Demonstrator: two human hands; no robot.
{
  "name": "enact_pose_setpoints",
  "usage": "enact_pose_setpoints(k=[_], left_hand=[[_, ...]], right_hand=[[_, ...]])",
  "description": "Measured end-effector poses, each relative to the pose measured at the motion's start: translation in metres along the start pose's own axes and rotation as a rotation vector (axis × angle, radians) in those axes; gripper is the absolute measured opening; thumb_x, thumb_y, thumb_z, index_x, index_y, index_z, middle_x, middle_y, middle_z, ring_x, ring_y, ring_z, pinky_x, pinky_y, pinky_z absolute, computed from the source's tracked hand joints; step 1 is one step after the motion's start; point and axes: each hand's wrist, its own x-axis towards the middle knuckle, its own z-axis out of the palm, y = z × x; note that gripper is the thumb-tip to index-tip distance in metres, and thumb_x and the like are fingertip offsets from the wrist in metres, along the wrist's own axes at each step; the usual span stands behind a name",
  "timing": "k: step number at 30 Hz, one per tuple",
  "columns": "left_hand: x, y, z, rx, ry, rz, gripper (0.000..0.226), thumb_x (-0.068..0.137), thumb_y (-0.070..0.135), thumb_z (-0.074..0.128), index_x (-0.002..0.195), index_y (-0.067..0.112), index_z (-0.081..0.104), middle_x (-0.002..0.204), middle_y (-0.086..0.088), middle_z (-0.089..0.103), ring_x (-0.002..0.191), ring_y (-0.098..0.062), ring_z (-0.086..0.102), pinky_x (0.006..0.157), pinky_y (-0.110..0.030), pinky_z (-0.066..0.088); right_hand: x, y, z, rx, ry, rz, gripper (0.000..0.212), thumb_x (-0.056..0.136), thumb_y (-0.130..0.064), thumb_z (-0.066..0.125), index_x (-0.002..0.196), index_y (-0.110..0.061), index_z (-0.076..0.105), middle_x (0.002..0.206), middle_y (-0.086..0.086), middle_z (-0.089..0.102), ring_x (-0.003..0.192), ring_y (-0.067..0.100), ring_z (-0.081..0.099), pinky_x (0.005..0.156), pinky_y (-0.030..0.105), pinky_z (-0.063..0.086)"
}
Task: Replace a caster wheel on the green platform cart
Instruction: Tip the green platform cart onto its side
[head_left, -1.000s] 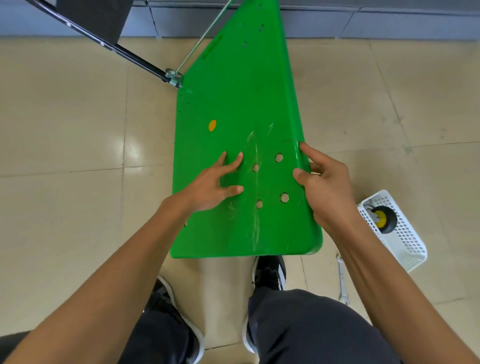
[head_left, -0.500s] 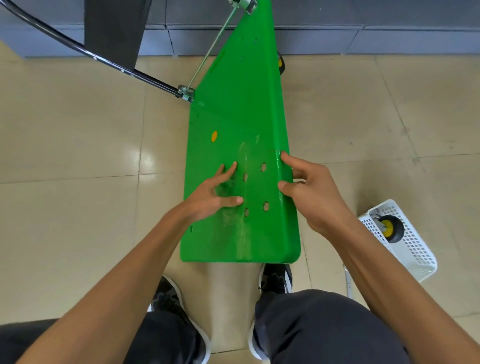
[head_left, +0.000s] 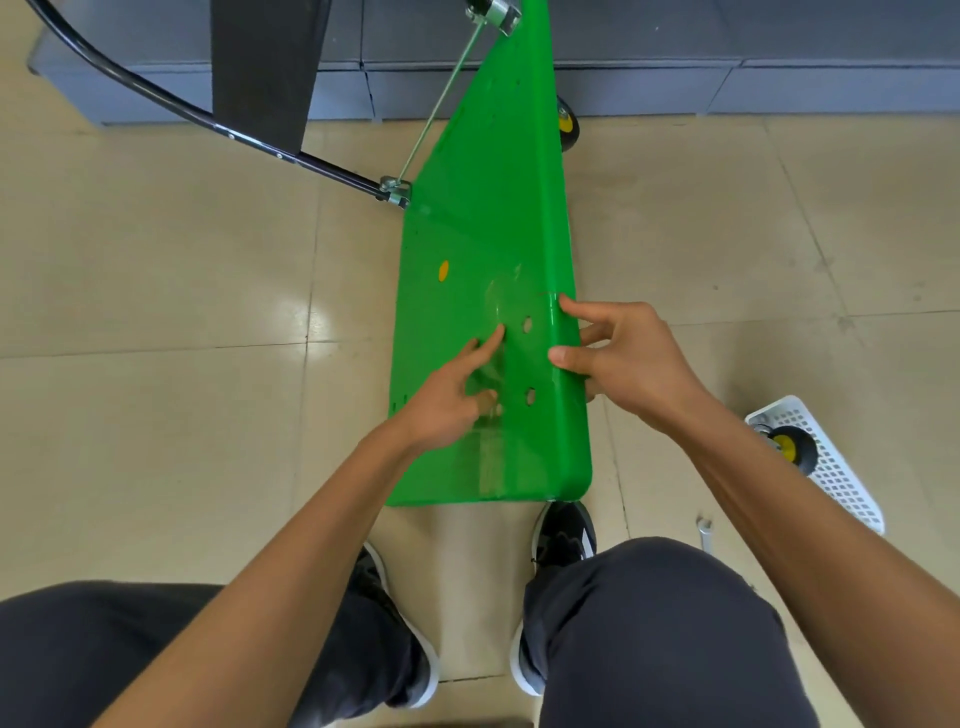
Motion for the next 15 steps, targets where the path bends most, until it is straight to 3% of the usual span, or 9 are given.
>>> enact_pose_setpoints(k=[5,10,12,15], left_hand=[[-0.035,0.016,0.033,-0.132,0.126,-0.034,0.071,0.086,0.044,0.063,0.150,0.048,0.032,0.163,0.005,0.025,0.149,-0.005,0.021,0.124,-0.038,0.020],[-0.058,0.035,0.047,-0.076,0.124,-0.102,0.105,0.063,0.080,0.064,0.153,0.052,0.017,0.166,0.003,0.018,0.151,-0.011,0.017,0.123,-0.042,0.021],[-0.058,0.043,0.048,-0.056,0.142,-0.110,0.114,0.060,0.082,0.066,0.154,0.052,0.009,0.164,0.003,0.024,0.150,-0.014,0.023,0.121,-0.043,0.028],[-0.058,0.047,0.045,-0.017,0.196,-0.102,0.113,0.067,0.069,0.074,0.156,0.046,0.008,0.157,0.005,0.037,0.142,-0.014,0.038,0.114,-0.035,0.038]], right_hand=[[0.003,-0.003,-0.004,-0.016,-0.046,0.027,0.057,0.091,0.000,0.069,0.143,-0.016,0.054,0.093,0.003,0.064,0.081,0.021,0.070,0.071,0.043,0.063],[0.006,-0.009,-0.001,-0.079,-0.060,0.011,0.058,0.088,0.001,0.072,0.142,-0.014,0.054,0.096,0.009,0.072,0.074,0.028,0.075,0.060,0.042,0.062],[0.006,-0.012,0.002,-0.061,-0.059,0.009,0.058,0.087,0.002,0.073,0.141,-0.012,0.056,0.098,0.012,0.073,0.074,0.030,0.075,0.062,0.047,0.062],[0.007,-0.018,0.009,-0.035,-0.075,0.004,0.058,0.086,0.002,0.074,0.140,-0.011,0.056,0.106,0.011,0.073,0.075,0.026,0.075,0.061,0.045,0.063]])
